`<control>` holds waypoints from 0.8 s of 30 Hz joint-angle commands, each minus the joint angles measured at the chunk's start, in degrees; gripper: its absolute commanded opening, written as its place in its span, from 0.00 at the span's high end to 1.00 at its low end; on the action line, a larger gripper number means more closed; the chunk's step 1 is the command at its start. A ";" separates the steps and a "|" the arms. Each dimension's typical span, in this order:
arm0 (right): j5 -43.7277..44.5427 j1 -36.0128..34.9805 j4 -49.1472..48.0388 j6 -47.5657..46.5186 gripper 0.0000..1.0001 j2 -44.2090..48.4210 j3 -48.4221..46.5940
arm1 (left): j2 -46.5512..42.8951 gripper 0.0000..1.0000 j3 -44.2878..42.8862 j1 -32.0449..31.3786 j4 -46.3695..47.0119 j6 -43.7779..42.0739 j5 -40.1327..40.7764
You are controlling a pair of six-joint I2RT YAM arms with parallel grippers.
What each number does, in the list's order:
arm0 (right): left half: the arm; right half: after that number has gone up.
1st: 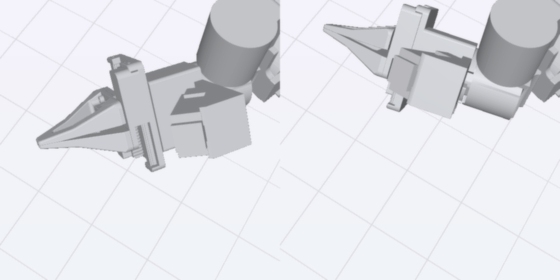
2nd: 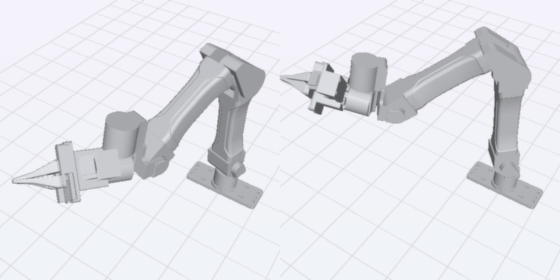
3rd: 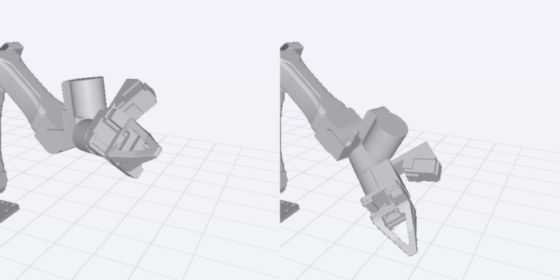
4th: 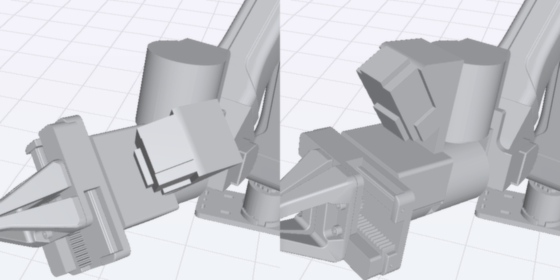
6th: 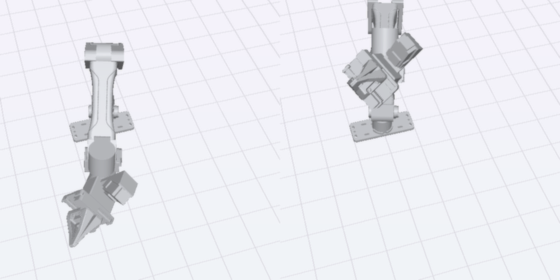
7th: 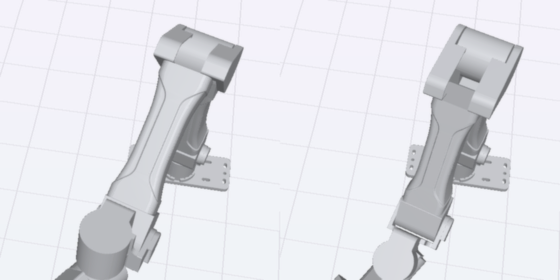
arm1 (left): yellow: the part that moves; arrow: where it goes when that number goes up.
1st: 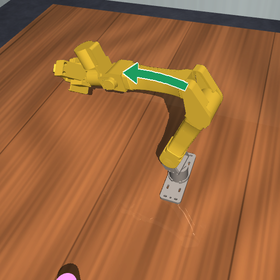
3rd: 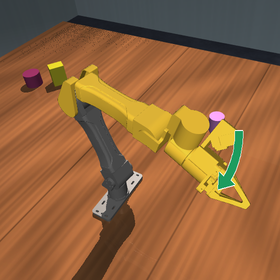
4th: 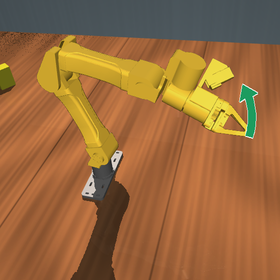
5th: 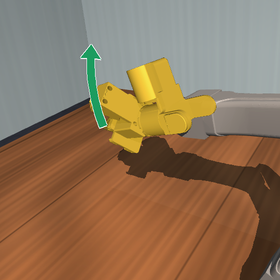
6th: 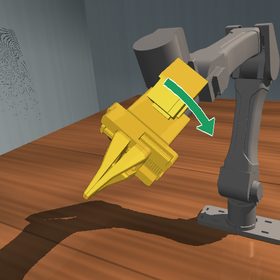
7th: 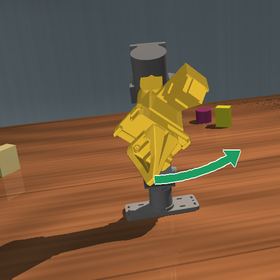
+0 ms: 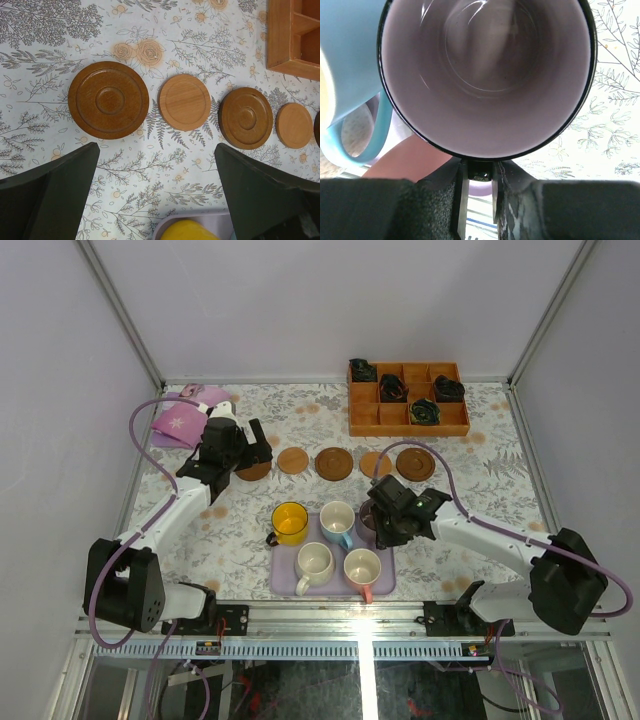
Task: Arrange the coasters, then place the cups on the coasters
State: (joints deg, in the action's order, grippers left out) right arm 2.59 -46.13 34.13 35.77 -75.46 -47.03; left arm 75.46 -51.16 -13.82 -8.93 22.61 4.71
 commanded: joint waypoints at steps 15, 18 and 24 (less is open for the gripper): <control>16.74 -0.45 5.40 -5.86 1.00 8.13 -10.07 | -1.69 0.00 -0.61 -0.14 1.35 -1.08 1.59; 20.47 -0.05 6.33 -9.83 1.00 5.91 -13.84 | -1.72 0.00 -0.57 -0.10 1.79 -1.00 1.89; 17.31 10.00 1.63 -19.07 1.00 3.20 -16.04 | -1.30 0.00 -0.50 -0.06 3.06 -0.40 1.99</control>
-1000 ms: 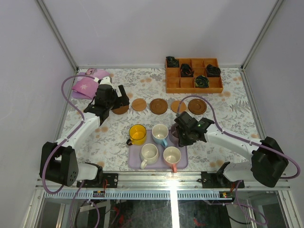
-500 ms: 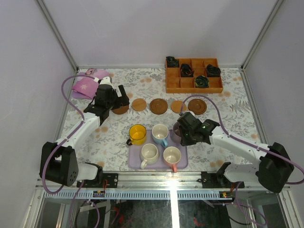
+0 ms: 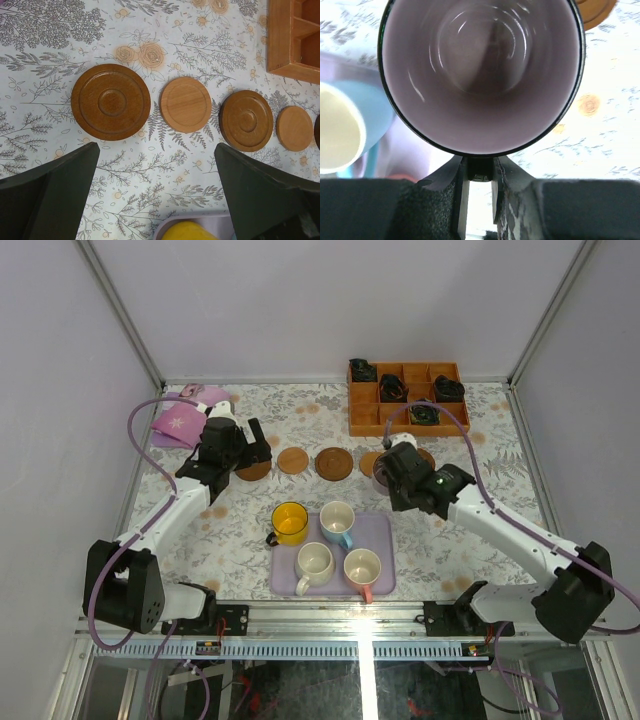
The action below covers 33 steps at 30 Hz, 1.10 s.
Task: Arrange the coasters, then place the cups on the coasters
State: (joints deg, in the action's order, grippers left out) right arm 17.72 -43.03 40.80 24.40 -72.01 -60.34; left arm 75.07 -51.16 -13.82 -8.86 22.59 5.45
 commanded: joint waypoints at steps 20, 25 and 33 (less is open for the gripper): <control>-9.88 29.17 -23.68 -21.05 1.00 -15.04 -4.49 | 0.18 0.00 -1.53 -0.08 4.37 2.09 1.18; -11.41 29.20 -21.40 -20.61 1.00 -17.69 -6.65 | 0.47 0.00 -2.07 -0.02 4.00 2.02 1.02; -12.79 29.22 -19.34 -18.79 1.00 -18.22 -6.42 | 1.53 0.00 -2.61 -0.11 3.57 1.96 0.50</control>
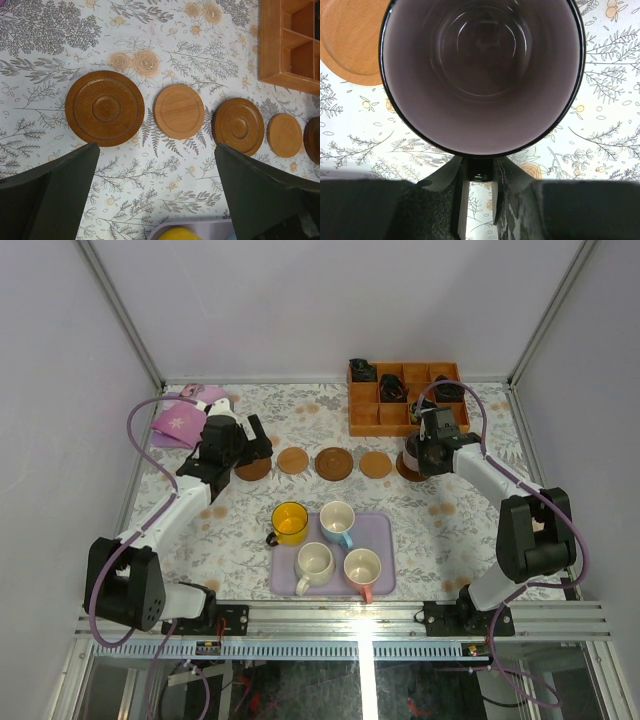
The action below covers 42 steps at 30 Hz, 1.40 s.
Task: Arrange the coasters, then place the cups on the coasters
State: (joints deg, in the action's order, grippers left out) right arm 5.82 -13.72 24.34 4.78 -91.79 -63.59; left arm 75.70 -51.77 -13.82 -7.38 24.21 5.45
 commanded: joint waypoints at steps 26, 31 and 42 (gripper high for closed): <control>-0.60 0.42 -2.45 2.14 1.00 -2.28 -4.92 | 0.96 0.00 -1.59 -0.11 1.58 0.01 0.01; -0.42 0.57 -2.29 2.47 1.00 -2.56 -5.00 | 1.08 0.00 -1.63 -0.06 1.57 -0.05 0.08; 0.30 0.86 -1.60 3.85 1.00 -3.06 -4.53 | 1.73 0.00 -2.11 -0.09 1.62 -0.16 -0.03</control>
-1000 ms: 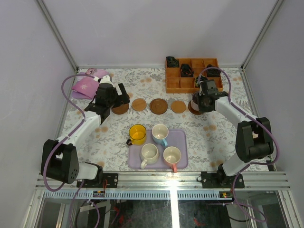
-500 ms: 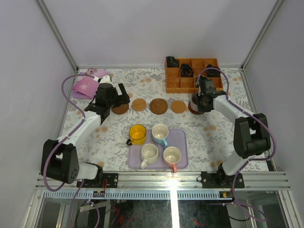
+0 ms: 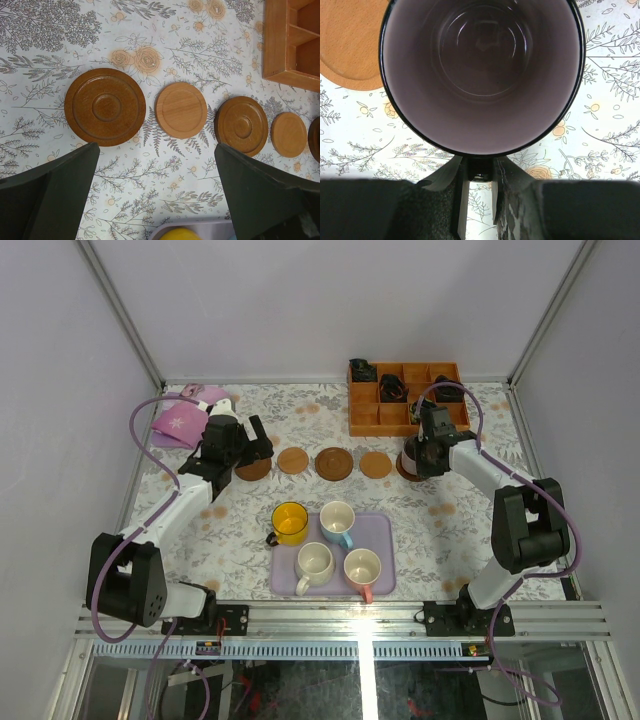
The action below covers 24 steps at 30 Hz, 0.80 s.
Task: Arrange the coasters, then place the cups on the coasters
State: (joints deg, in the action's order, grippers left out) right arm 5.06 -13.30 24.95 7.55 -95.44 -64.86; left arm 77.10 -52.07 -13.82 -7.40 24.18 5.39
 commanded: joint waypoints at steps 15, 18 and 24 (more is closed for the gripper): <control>0.70 0.50 -1.25 2.44 0.42 0.60 -3.59 | 1.00 0.00 -2.08 -0.07 1.86 -0.62 0.11; 0.29 0.54 -0.75 2.50 0.37 0.82 -3.61 | 1.07 0.00 -2.06 -0.09 2.00 -0.56 0.06; -1.29 0.43 0.52 3.28 0.36 2.28 -2.69 | 0.92 0.00 -2.04 -0.07 2.12 -0.38 0.44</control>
State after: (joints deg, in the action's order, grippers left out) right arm 4.97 -13.06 24.86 9.74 -95.74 -66.35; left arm 77.84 -52.18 -13.82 -7.40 24.16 5.39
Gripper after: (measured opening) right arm 0.638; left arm 0.997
